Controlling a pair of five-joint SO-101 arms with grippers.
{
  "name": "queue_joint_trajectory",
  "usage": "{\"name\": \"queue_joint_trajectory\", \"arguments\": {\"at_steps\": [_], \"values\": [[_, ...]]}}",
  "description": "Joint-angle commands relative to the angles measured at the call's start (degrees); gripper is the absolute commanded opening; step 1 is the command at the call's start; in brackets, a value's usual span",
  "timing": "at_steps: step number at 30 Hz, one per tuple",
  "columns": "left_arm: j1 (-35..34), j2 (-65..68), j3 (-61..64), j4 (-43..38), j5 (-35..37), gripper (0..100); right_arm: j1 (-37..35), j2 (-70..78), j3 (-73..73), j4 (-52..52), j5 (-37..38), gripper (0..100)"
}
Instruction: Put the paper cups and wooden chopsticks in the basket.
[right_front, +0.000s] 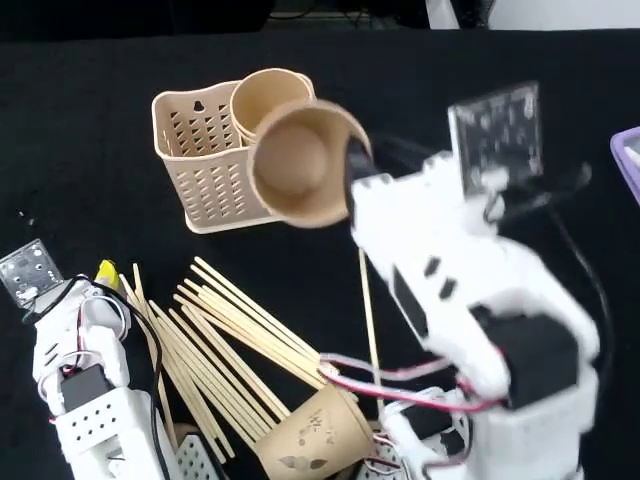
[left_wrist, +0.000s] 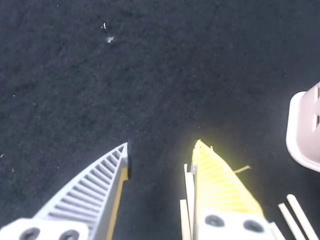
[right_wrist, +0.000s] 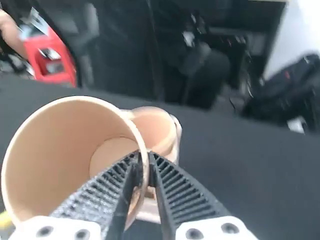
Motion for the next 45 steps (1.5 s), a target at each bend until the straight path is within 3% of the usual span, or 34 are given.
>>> {"name": "queue_joint_trajectory", "arguments": {"at_steps": [1, 12, 22, 28, 34, 41, 45], "values": [[-0.13, -0.62, -2.42, 0.18, 0.00, 21, -1.41, 11.74, -13.05, -2.81, -0.18, 1.1], [-0.13, -0.62, -2.42, 0.18, 0.00, 21, 2.46, 44.26, -36.97, 1.85, -0.09, 1.1], [-0.13, -0.62, -2.42, 0.26, 0.00, 21, 4.57, 54.99, -46.99, 8.62, 0.00, 1.8], [-0.13, -0.62, -2.42, 0.26, 0.00, 21, 3.43, 54.64, -51.12, 15.82, 3.16, 29.2], [-0.13, -0.62, -2.42, 0.35, 0.00, 21, 3.69, 51.21, -58.33, 29.98, 3.16, 30.4], [-0.13, -0.62, -2.42, 0.35, 0.00, 21, 5.19, 41.98, -38.55, 30.42, 8.44, 20.9], [-0.13, -0.62, -2.42, 0.26, -0.09, 21, 4.84, 32.84, -17.36, 30.33, 19.16, 20.9]]}}
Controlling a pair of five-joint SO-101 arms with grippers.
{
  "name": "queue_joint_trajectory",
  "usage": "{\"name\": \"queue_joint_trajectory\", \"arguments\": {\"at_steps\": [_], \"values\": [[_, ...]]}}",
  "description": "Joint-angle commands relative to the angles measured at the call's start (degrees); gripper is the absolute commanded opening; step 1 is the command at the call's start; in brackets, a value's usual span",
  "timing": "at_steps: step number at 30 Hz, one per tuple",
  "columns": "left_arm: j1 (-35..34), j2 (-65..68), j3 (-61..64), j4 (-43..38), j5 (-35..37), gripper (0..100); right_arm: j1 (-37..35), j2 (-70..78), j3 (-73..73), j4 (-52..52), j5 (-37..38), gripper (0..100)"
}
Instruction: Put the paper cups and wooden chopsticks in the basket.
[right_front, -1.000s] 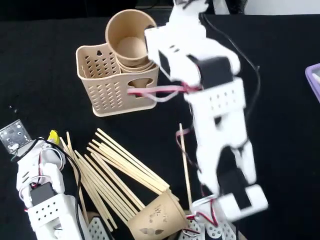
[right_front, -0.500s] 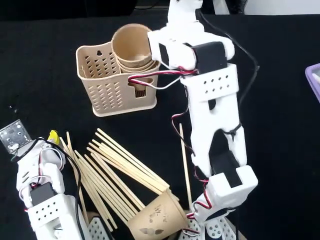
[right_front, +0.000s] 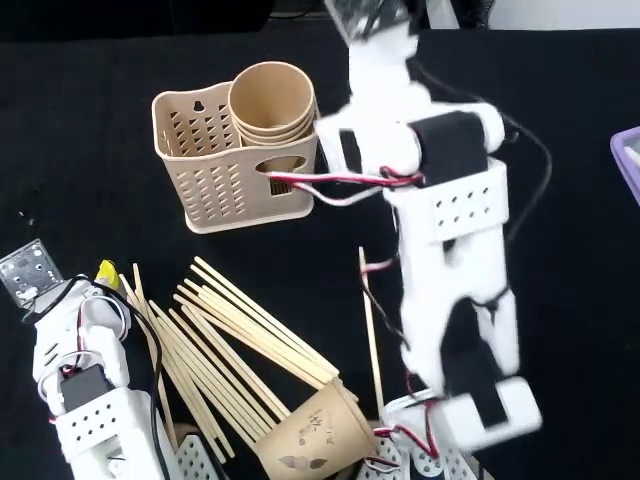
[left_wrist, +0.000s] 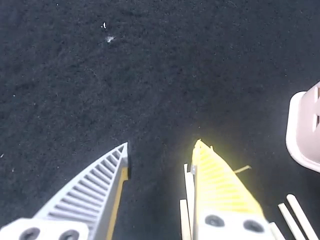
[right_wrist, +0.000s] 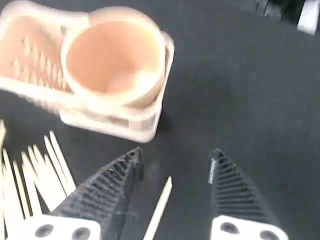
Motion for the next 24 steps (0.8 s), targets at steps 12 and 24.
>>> {"name": "queue_joint_trajectory", "arguments": {"at_steps": [12, 24], "values": [[-0.13, -0.62, -2.42, 0.09, -0.09, 21, 7.91, -20.18, 51.56, 1.32, 66.99, 20.9], [-0.48, -0.62, -2.42, 0.26, -0.09, 21, -10.64, -20.53, 76.00, -5.80, 79.03, 20.9]]}}
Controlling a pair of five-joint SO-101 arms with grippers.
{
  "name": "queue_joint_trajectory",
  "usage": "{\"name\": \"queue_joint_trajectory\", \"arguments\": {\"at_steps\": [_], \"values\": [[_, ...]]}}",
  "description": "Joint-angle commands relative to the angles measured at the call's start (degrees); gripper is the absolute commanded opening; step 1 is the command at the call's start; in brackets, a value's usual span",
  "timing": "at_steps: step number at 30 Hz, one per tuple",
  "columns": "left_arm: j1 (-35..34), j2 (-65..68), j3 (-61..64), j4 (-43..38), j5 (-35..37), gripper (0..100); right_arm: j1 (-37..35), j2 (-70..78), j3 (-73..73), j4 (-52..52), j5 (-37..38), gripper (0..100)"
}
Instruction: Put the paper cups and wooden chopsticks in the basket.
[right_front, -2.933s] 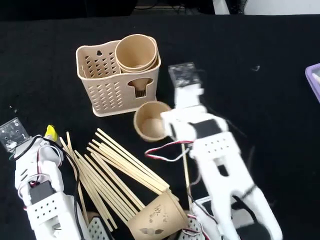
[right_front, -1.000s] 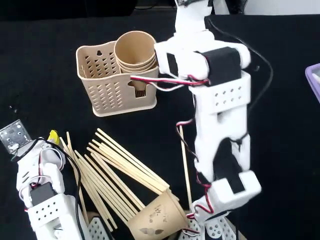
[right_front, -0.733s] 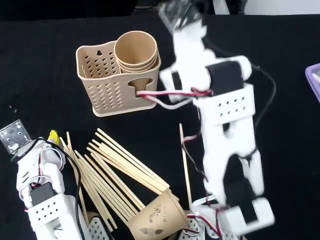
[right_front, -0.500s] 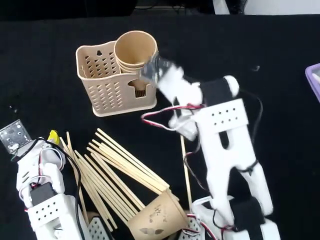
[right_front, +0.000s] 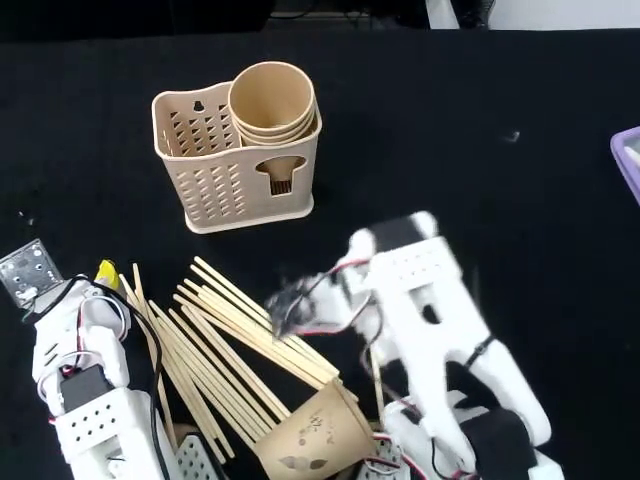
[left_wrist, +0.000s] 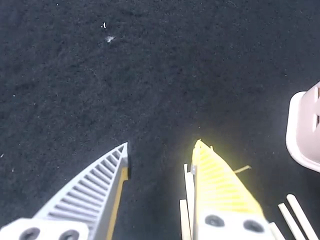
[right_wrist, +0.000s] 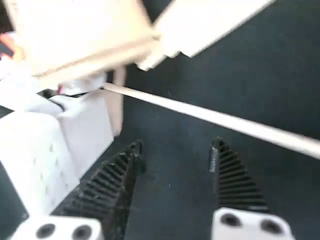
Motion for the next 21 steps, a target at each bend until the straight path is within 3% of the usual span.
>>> {"name": "queue_joint_trajectory", "arguments": {"at_steps": [1, 8, 15, 21], "values": [[-0.48, -0.62, -2.42, 0.35, -0.09, 21, -8.53, -2.77, 4.26, -2.20, 0.88, 20.9], [-1.63, -0.62, -2.42, 0.00, -0.09, 21, -18.99, -6.29, 6.90, -2.20, 0.62, 20.9], [-1.80, -0.70, -2.51, -0.09, -0.09, 21, -25.23, -25.01, 11.12, 2.73, 0.53, 20.9], [-1.80, -0.26, -2.33, -1.49, -0.09, 21, -32.26, -41.36, 16.31, 1.58, -8.53, 20.9]]}}
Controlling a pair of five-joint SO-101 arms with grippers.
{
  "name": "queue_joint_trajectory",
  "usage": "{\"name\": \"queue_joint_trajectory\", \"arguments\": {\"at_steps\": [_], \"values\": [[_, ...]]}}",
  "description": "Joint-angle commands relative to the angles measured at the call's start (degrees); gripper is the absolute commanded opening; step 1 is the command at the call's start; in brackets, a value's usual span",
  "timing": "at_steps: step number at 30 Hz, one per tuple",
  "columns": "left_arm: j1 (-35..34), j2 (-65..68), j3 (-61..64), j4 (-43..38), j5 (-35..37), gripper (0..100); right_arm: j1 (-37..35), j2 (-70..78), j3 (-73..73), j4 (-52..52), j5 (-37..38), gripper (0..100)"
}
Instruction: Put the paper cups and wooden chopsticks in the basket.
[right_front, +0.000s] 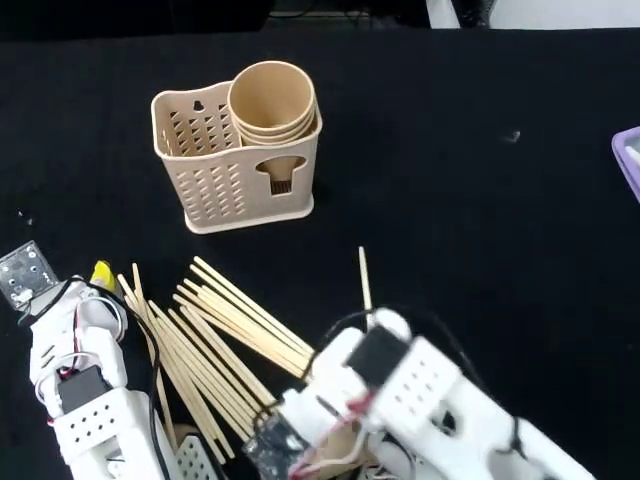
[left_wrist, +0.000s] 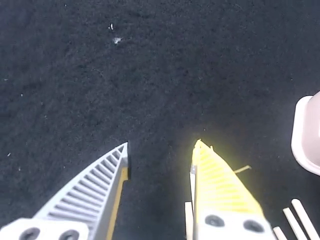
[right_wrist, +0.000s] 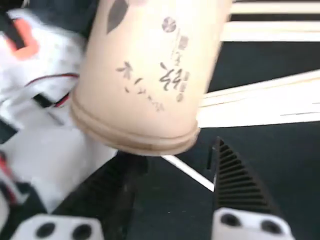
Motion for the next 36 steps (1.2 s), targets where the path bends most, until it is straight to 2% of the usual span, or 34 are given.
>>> {"name": "queue_joint_trajectory", "arguments": {"at_steps": [1, 9, 16, 22, 27, 33, 36], "values": [[-0.57, -0.26, -2.33, -1.05, -0.09, 21, -4.04, -9.36, 2.15, -0.35, -5.54, 20.9], [-0.57, -0.35, -2.33, -0.97, -0.09, 21, -18.99, -12.00, 2.24, -1.76, -11.87, 19.1], [-0.57, -0.35, -2.33, -0.97, -0.09, 21, -24.62, -11.82, 1.45, -2.55, -13.71, 0.7], [-0.57, -0.44, -2.33, -0.97, -0.09, 21, -24.09, -11.82, -6.81, -5.54, -28.04, 1.1], [-0.57, -0.44, -2.33, -0.97, -0.09, 21, -16.09, -11.38, -16.22, -7.65, -37.98, 1.1], [-0.57, -0.44, -2.33, -0.88, -0.09, 21, -13.71, -11.38, -15.43, -1.76, -38.95, 3.1], [-0.57, -0.44, -2.33, -0.88, -0.09, 21, -12.22, -11.30, -12.97, 1.14, -38.95, 17.1]]}}
